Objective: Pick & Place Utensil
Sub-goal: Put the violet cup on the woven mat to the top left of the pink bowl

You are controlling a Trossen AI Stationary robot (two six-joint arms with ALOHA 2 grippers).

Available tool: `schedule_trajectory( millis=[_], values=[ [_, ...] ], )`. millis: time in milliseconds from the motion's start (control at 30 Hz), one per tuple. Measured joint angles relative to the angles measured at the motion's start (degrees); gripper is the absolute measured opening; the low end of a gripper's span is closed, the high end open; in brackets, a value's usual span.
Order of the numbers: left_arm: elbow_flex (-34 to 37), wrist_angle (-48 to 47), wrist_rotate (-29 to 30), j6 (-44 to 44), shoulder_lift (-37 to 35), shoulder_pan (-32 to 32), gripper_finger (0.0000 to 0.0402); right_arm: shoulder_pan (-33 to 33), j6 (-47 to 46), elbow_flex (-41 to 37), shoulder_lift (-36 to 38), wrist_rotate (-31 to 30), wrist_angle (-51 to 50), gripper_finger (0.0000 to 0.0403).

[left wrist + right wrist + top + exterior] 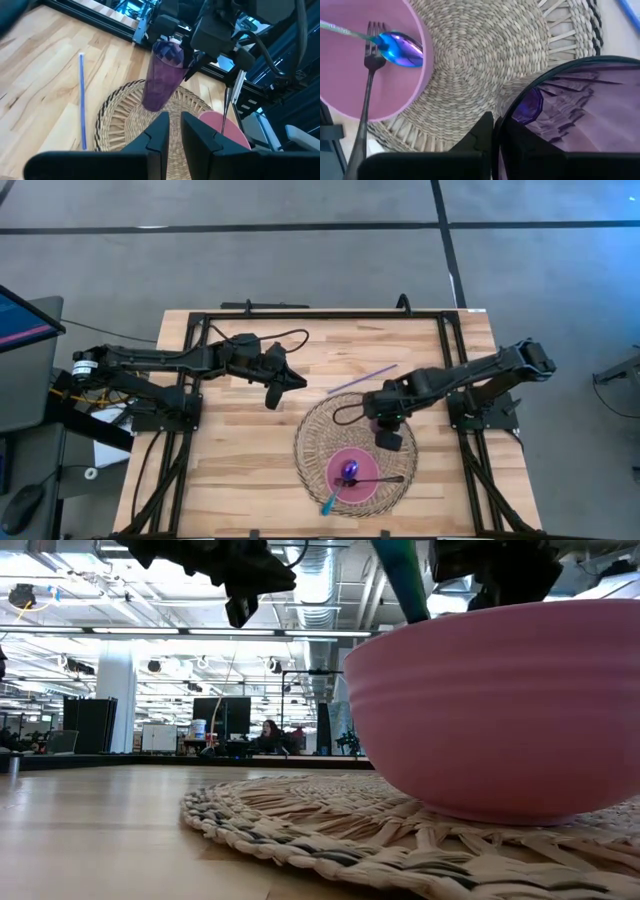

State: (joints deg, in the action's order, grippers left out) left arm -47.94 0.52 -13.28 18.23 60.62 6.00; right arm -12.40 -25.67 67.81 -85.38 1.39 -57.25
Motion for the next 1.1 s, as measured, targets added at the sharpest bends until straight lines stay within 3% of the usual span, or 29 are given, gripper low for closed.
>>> schedule_trajectory(
  millis=[467,1100],
  values=[
    [0.0,0.0,0.0,0.0,0.0,0.0,0.0049,-2.3,-1.8,-0.3,-0.2,0.0,1.6,0.0064],
    [0.0,0.0,0.1,-3.0,0.0,0.0,0.0049,-3.0,-0.9,-0.3,-0.1,0.1,0.7,0.0068]
  ],
)
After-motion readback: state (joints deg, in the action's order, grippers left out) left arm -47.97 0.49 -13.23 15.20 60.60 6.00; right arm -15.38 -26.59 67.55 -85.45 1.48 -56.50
